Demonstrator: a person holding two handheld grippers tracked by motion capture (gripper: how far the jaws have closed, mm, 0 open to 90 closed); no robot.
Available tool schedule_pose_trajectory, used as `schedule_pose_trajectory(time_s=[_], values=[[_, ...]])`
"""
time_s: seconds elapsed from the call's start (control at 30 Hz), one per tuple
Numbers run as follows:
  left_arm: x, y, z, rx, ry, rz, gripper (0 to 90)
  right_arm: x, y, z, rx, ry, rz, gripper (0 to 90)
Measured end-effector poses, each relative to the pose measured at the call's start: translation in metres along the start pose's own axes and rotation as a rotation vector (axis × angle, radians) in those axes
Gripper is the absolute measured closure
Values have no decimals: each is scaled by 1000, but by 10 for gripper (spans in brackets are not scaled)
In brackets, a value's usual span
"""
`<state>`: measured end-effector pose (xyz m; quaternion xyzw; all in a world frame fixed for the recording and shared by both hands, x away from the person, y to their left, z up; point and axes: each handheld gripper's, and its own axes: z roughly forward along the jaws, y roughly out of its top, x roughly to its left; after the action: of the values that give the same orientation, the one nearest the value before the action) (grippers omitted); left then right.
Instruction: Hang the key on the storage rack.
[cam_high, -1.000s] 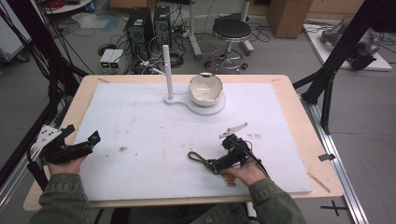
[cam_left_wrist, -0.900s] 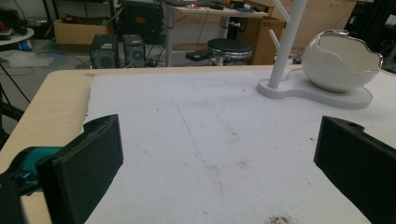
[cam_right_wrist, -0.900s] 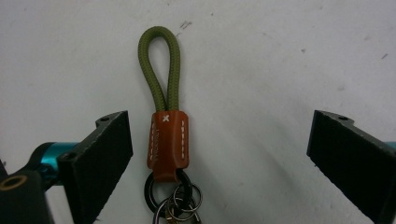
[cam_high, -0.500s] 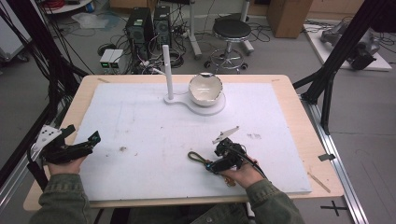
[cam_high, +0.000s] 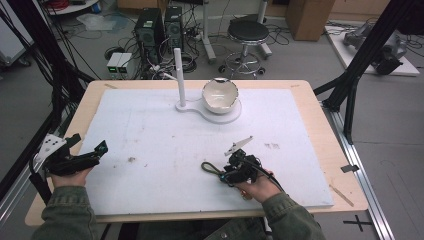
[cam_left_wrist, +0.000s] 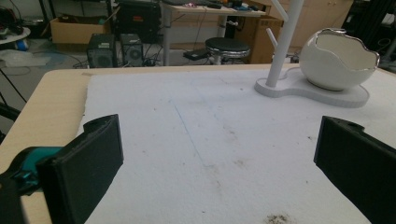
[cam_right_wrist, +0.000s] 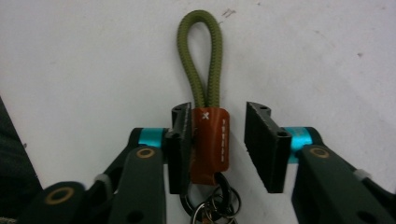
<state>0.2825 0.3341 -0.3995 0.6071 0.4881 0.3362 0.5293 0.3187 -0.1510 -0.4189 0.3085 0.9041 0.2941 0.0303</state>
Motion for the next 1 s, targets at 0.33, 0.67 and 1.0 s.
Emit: schedule_pose_trajectory(time_s=[0.33,0.67,1.0], values=[[0,0,0,-2,-1,0,18,2,1,1,16,27,-8,759],[0,0,0,-5,-2,-14,18,2,0,-4,-9,44,-2,785],[2,0,-3,-14,7,-35,18,-8,6,-24,-68,60,35,786]])
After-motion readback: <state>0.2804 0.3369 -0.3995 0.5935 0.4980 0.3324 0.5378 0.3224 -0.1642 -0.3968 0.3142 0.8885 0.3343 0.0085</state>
